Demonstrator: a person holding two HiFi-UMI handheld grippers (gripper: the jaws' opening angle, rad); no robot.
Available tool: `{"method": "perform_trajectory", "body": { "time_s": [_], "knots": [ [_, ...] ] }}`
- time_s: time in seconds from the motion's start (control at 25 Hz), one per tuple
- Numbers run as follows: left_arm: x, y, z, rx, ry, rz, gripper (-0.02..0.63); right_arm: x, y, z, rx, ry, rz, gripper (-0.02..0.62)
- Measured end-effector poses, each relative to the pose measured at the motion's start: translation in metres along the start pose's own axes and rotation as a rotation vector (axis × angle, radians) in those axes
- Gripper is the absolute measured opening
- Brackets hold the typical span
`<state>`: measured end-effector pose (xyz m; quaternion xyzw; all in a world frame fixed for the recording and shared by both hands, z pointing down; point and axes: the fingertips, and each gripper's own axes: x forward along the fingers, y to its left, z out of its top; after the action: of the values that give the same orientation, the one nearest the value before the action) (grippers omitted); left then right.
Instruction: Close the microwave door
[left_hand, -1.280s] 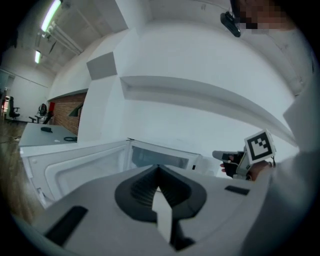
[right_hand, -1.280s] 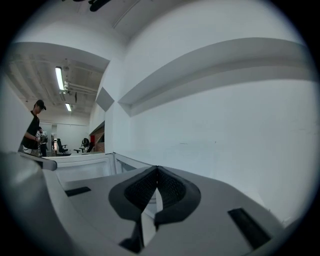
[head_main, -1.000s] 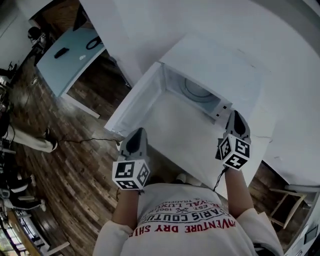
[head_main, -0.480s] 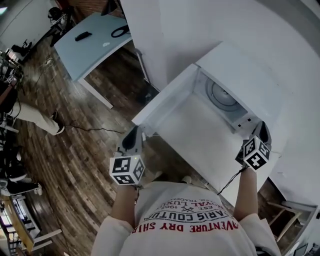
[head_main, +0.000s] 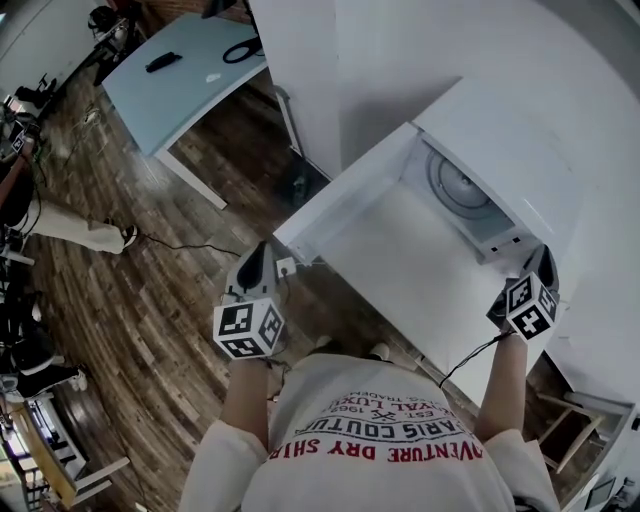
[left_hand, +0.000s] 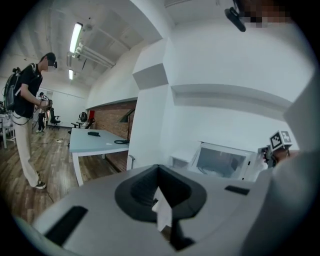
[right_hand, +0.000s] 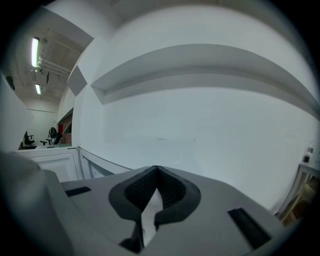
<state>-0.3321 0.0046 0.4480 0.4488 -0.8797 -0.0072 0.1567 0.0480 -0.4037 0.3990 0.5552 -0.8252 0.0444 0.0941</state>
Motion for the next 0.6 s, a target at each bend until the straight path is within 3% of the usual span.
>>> {"method": "perform_trajectory", "body": {
  "time_s": [0.28, 0.6],
  "knots": [
    [0.024, 0.005, -0.007, -0.020, 0.033, -0.042, -0.006, 0.001, 0.002, -0.001, 0.004, 0.007, -0.013, 0.012],
    [0.018, -0.002, -0.009, -0.016, 0.038, -0.070, -0.005, -0.002, 0.004, 0.000, 0.001, 0.001, 0.011, 0.012]
  ]
}}
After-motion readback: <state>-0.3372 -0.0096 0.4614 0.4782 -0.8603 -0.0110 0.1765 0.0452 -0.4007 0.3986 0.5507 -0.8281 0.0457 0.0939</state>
